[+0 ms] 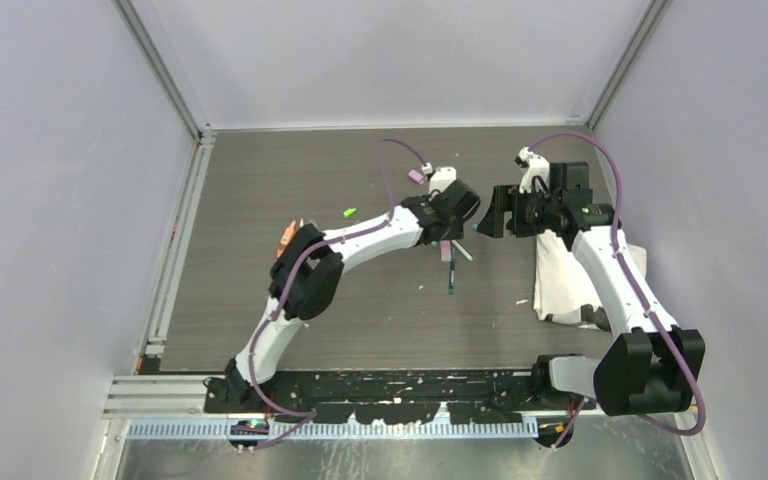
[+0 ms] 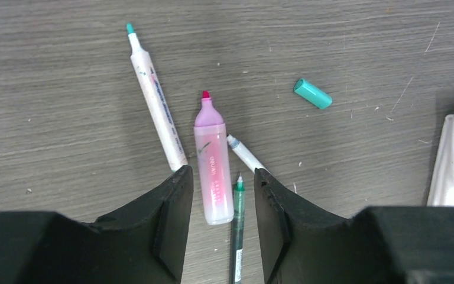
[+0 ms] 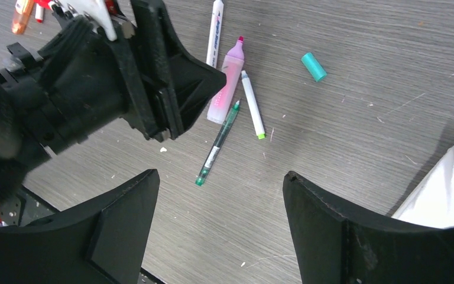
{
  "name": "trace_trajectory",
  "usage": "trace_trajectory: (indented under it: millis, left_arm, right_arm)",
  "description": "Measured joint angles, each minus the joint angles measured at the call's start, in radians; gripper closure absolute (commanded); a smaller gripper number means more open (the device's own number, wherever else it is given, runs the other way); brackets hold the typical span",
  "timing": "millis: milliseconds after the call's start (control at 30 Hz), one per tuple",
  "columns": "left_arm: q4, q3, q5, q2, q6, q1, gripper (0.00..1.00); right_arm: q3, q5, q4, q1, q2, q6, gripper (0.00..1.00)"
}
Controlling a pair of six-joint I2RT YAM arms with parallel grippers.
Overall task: Insert the pens into the pen caps
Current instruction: Pick up the pen from the center of the board.
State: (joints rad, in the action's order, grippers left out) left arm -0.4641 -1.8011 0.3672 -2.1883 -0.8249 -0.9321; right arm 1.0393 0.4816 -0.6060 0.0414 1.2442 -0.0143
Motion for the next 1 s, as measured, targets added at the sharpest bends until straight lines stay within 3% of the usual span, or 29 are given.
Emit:
trace_trajectory:
  millis: [167,1000]
  left_arm:
    - [-0.15,-0.181,0.068,-0.094,0.017,-0.027,0.61]
    - [-0.237,-0.288,0.053,-0.224,0.089,-0.034,0.64]
  right_arm:
    - [0.0,-0.021,0.0,0.0,0.0,0.0,0.18]
    - [0.0,-0.056,-0.002,-0.004,-0.001,0.0,0.17]
